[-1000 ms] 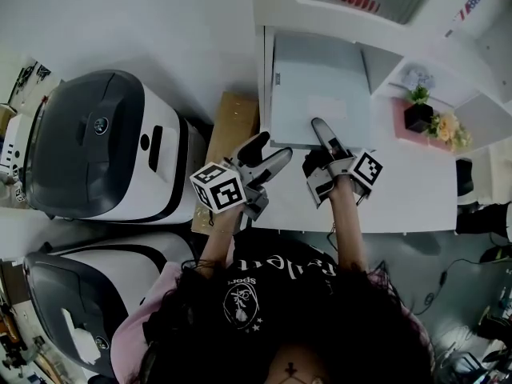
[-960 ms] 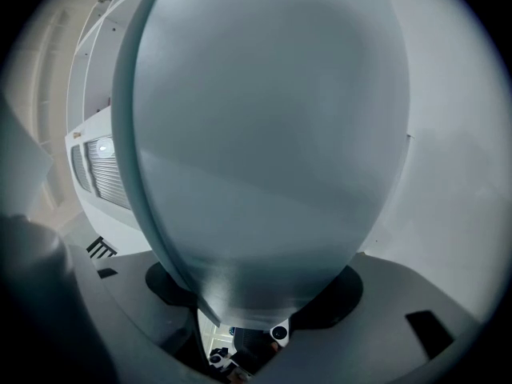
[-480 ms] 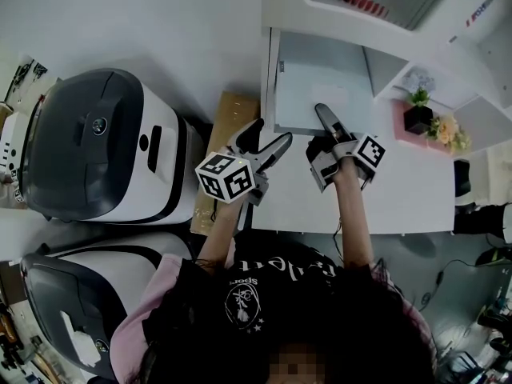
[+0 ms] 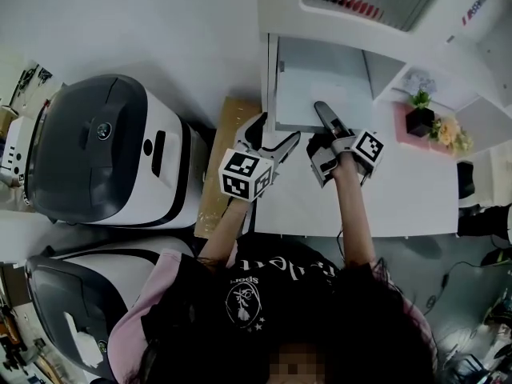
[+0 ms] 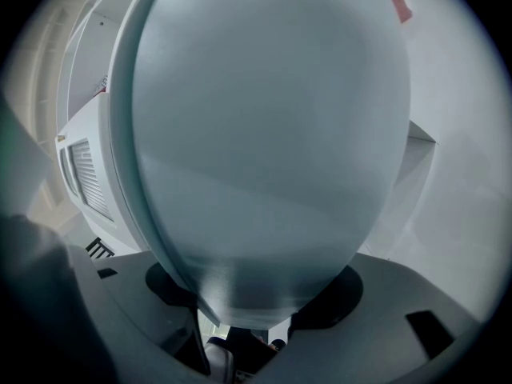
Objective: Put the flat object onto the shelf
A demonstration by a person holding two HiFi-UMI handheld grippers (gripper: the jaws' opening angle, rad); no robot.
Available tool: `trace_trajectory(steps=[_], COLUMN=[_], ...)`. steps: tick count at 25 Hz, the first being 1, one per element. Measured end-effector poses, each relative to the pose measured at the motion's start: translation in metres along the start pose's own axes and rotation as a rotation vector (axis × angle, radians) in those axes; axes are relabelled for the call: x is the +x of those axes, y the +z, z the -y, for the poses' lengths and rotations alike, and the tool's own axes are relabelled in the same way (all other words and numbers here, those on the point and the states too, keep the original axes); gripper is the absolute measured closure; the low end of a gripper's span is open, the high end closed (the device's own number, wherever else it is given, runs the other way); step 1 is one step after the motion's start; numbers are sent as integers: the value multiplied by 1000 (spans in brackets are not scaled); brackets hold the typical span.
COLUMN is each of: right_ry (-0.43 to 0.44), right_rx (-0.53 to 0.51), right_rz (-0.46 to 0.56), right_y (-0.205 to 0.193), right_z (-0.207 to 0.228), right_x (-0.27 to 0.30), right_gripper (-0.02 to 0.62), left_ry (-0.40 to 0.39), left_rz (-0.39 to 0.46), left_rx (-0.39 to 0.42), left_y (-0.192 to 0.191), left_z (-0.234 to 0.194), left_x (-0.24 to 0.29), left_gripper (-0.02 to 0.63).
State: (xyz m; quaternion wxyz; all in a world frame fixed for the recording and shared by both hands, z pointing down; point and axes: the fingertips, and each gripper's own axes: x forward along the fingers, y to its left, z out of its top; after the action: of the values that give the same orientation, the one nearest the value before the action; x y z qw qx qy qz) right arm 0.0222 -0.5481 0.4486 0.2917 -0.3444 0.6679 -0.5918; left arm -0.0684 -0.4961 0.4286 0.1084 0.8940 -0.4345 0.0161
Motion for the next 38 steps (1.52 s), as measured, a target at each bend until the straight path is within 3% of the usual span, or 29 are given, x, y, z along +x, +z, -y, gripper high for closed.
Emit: trace_trajectory(steps=[3,13,24,28,35,38], right_ry=[4,16,23,0,6,2], right_rx=[-1,-9,-112,-202,-238,-302], right_rz=[2,-1,-50,-93,-131,-166], right_y=[2,11,1,-9,-22,-31], right_z=[0,-1,-3,-3,-6,-10], right_x=[3,15,-9,-29,-68,-87], right_gripper=[280,279,279,280,281,281], left_ry=[24,102,124,124,142,149], left_rz=[5,56,66,63,39,40], left_rx=[34,28,16,0,-84,-106], left_y=[0,11,12,11,6,3], left_z=[0,0,-1,-1,0,9], left_x=[11,37,40,39,32,21], left_gripper=[221,221,221,221,221,221])
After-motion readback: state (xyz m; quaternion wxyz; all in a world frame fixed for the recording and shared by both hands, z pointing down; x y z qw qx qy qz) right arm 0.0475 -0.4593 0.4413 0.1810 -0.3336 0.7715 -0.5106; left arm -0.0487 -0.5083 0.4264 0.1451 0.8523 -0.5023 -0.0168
